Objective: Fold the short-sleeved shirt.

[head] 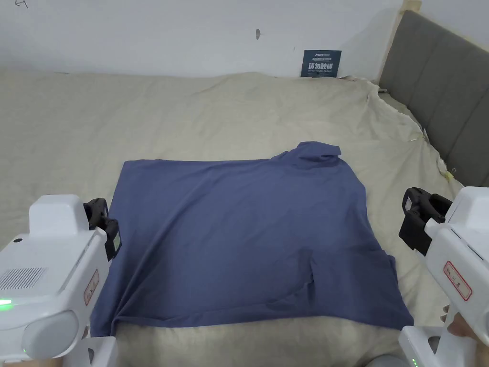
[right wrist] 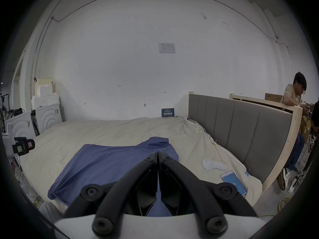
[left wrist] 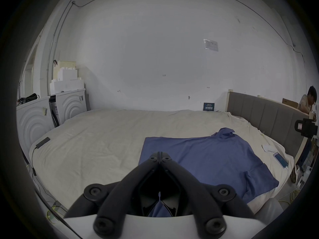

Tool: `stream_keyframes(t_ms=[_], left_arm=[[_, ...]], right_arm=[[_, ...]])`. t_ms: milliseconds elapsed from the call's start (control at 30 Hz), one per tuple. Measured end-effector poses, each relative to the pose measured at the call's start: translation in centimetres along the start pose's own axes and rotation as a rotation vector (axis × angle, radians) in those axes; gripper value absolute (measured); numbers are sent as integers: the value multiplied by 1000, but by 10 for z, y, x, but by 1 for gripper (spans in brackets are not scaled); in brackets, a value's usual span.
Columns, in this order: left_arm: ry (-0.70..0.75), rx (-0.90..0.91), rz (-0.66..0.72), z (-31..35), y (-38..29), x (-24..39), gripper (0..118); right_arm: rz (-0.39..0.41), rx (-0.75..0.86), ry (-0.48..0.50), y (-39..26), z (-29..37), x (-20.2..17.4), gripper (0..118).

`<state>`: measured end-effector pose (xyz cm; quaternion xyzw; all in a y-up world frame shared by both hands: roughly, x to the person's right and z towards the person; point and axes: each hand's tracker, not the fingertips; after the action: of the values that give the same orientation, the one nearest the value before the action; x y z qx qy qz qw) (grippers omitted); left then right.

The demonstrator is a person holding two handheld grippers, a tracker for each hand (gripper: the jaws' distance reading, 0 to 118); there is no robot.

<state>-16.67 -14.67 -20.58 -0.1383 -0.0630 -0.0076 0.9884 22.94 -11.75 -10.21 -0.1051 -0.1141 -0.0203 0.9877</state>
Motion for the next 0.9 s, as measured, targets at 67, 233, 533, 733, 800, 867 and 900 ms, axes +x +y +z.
stream_keyframes(t_ms=[67, 233, 533, 733, 800, 867, 900], left_arm=[[7, -10, -1, -2, -2, -2, 0], [38, -199, 79, -26, -3, -21, 37], [137, -621, 60, -60, -47, -49, 118], [172, -820, 67, -70, -98, -54, 109], [176, -833, 65, -70, -107, -54, 85], [158, -851, 97, -72, -113, -55, 60], [134, -860, 125, -73, -114, -56, 46]], right_arm=[[-1, -2, 4, 0, 1, -1, 0], [-7, -24, 5, -1, -4, -1, 0], [-7, -67, 5, -15, -15, 6, 0], [-9, -100, 3, -23, -19, 8, 0], [-10, -111, 2, -25, -21, 10, 0], [-14, -115, 2, -25, -22, 12, 0], [-14, -117, 0, -25, -21, 11, 0]])
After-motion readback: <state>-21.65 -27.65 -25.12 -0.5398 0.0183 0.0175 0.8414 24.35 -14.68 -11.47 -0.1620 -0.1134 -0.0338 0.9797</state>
